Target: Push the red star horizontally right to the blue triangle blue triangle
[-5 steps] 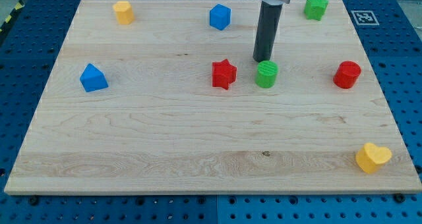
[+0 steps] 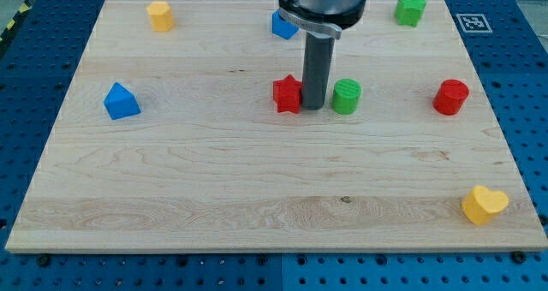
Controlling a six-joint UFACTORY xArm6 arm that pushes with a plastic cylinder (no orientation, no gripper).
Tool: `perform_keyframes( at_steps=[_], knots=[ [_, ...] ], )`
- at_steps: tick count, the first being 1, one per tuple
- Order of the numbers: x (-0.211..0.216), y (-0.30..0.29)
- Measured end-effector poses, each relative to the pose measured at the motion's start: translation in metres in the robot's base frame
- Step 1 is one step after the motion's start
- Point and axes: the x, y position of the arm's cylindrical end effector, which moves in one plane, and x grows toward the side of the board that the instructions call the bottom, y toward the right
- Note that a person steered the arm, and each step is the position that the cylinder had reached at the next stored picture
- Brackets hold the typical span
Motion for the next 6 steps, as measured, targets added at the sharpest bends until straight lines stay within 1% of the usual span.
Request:
perform_keyframes(
  at_steps=[1, 2, 3, 6],
  knots=[
    [-0.035, 0.000],
    [-0.028, -0.019],
    [-0.010, -0.040],
    [0.026, -0.068]
  ],
)
